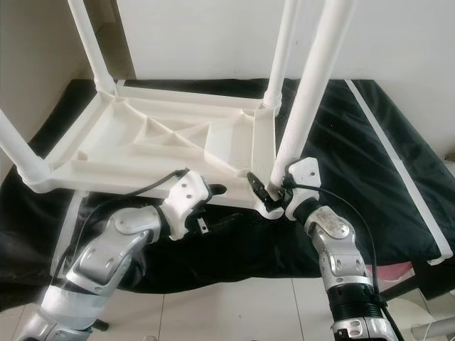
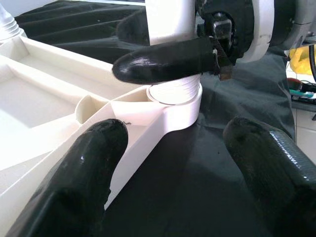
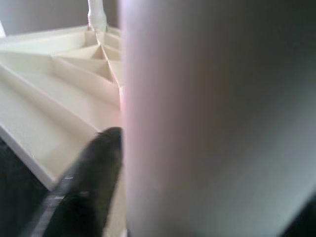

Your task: Building children table

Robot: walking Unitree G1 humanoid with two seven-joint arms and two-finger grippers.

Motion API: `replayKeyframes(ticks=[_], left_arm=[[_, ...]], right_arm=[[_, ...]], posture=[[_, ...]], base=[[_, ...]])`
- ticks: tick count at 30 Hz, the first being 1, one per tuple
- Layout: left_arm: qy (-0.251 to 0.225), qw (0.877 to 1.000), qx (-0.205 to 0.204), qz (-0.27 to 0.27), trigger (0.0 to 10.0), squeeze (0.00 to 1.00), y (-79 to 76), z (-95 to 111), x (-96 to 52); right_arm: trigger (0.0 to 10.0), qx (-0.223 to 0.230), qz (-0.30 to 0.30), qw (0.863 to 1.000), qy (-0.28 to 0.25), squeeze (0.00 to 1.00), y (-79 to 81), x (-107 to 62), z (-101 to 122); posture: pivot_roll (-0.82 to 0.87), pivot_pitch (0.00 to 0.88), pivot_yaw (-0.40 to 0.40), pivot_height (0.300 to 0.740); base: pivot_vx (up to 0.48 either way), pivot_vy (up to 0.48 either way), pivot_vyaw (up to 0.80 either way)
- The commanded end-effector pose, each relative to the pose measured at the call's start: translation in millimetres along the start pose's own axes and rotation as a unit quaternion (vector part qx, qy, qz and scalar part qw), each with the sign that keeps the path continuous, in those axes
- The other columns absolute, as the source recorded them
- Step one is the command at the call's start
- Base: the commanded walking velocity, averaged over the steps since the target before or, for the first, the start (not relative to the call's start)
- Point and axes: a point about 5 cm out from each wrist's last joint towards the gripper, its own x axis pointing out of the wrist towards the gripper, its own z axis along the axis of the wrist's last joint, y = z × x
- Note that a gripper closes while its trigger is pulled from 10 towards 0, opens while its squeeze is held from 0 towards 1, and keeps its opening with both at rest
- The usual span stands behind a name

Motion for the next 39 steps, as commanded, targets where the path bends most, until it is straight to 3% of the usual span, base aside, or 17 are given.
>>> replayKeyframes(ticks=[1,2,3,12,13,14,30,33,35,38,39], left_arm=[[-0.001,1.0,0.008,0.018,10.0,0.0,3.1,1.6,-0.4],[-0.001,1.0,0.008,0.018,10.0,0.0,3.2,1.6,-0.3],[-0.002,1.0,0.008,0.018,10.0,0.0,3.0,1.7,-0.4],[-0.003,1.0,0.007,0.016,10.0,0.0,1.9,2.0,0.0],[-0.003,1.0,0.007,0.015,10.0,0.0,1.9,2.1,0.2],[-0.003,1.0,0.007,0.014,10.0,0.0,1.8,2.2,0.4],[-0.001,1.0,0.004,0.009,10.0,0.0,-1.7,0.9,-0.3],[-0.001,1.0,0.004,0.01,10.0,0.0,-2.1,0.5,-0.4],[-0.001,1.0,0.004,0.01,10.0,0.0,-2.0,0.4,-0.4],[-0.002,1.0,0.003,0.01,10.0,0.0,-2.8,0.3,-0.3],[-0.002,1.0,0.003,0.01,10.0,0.0,-2.8,0.3,-0.3]], right_arm=[[4.1,-0.004,0.017,1.0,0.009,0.0,1.5,1.0,-3.8],[3.7,-0.005,0.021,1.0,0.01,0.0,1.1,0.7,-5.1],[0.0,-0.004,0.023,1.0,0.011,0.0,1.2,-0.1,-7.0],[0.0,0.006,0.025,0.999,0.023,0.0,1.3,-5.1,-16.7],[0.7,0.009,0.02,0.999,0.025,0.0,1.3,-6.1,-18.2],[10.0,0.019,0.013,0.999,0.026,0.0,2.6,-6.8,-19.7],[10.0,0.04,-0.121,0.991,0.035,0.0,24.2,-0.9,-20.7],[10.0,0.054,-0.194,0.978,0.055,0.0,24.4,-1.3,-23.6],[10.0,0.053,-0.206,0.975,0.06,0.0,24.4,-1.5,-24.5],[10.0,0.06,-0.282,0.954,0.081,0.0,27.7,-4.6,-30.3],[10.0,0.06,-0.282,0.954,0.081,0.0,27.7,-4.6,-30.3]], posture=[[-0.03,0.081,-0.018,0.74],[-0.03,0.081,-0.018,0.74],[-0.03,0.081,-0.019,0.74],[-0.04,0.084,-0.011,0.74],[-0.04,0.084,-0.011,0.74],[-0.04,0.088,-0.008,0.74],[-0.04,0.096,-0.008,0.74],[-0.04,0.095,-0.013,0.74],[-0.04,0.095,-0.013,0.74],[-0.04,0.093,-0.018,0.74],[-0.04,0.093,-0.018,0.74]], base=[[0.0,0.0,0.0],[0.0,0.0,0.0],[0.0,0.0,0.0],[0.0,0.0,0.0],[0.0,0.0,0.0],[0.0,0.0,0.0],[0.0,0.0,0.0],[0.0,0.0,0.0],[0.0,0.0,0.0],[0.0,0.0,0.0],[0.0,0.0,0.0]])
